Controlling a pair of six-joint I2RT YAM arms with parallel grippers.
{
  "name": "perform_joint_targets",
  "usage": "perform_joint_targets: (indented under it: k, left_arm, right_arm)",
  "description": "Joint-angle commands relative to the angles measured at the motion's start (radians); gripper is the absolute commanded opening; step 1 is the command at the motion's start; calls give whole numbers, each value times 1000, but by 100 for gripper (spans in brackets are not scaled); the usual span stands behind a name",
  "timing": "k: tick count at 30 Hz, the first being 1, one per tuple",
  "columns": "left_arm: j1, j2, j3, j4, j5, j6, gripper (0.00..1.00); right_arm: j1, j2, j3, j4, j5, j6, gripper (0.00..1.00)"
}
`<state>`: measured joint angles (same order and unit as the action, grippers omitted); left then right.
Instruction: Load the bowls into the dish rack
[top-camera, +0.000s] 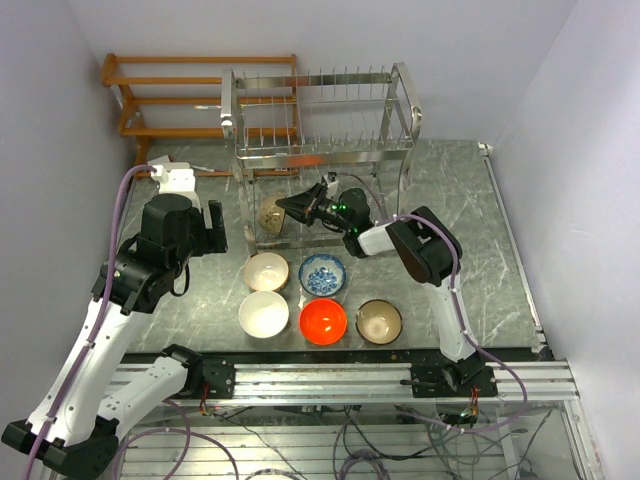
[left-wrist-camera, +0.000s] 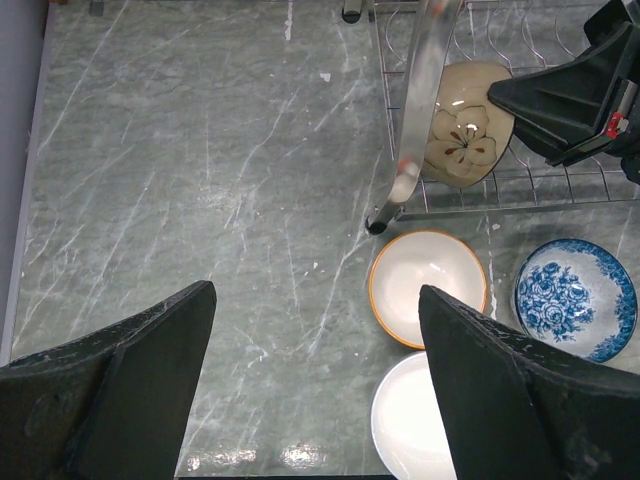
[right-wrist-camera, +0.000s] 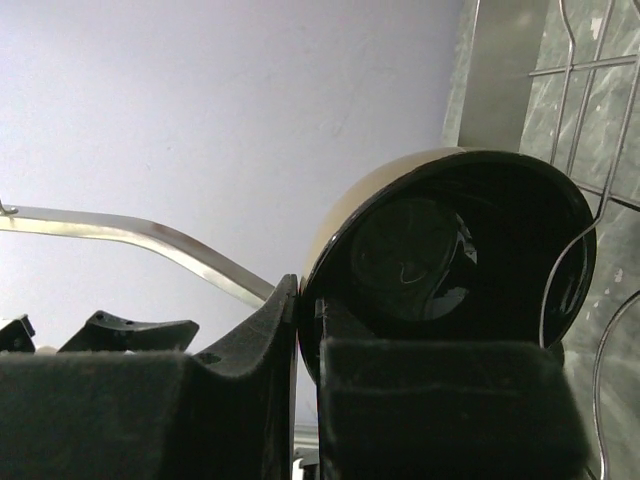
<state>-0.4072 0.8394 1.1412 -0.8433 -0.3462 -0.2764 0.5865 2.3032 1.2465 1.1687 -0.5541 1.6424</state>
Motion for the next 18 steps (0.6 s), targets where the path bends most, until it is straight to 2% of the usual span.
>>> perform_joint_targets:
  k: [1, 4, 8, 13, 15, 18]
  left_arm:
    - [7, -7, 3, 17, -16, 4, 93]
    - [7, -8, 3, 17, -20, 6, 93]
    - [7, -11, 2, 21, -22, 11, 93]
    - [7, -13, 1, 21, -23, 18, 93]
    - [7, -15, 0, 21, -25, 19, 93]
    - [7, -19, -3, 25, -25, 18, 93]
  right_arm:
    - [-2, -19, -18, 29, -12, -12, 1]
    - [-2, -30, -31, -8, -10, -27, 16]
    - [-2, -32, -14, -49, -28, -53, 24]
    - [-2, -57, 11, -147, -39, -117, 42]
    - [-2, -65, 12, -162, -44, -124, 53]
    - [-2, -78, 6, -166, -51, -125, 55]
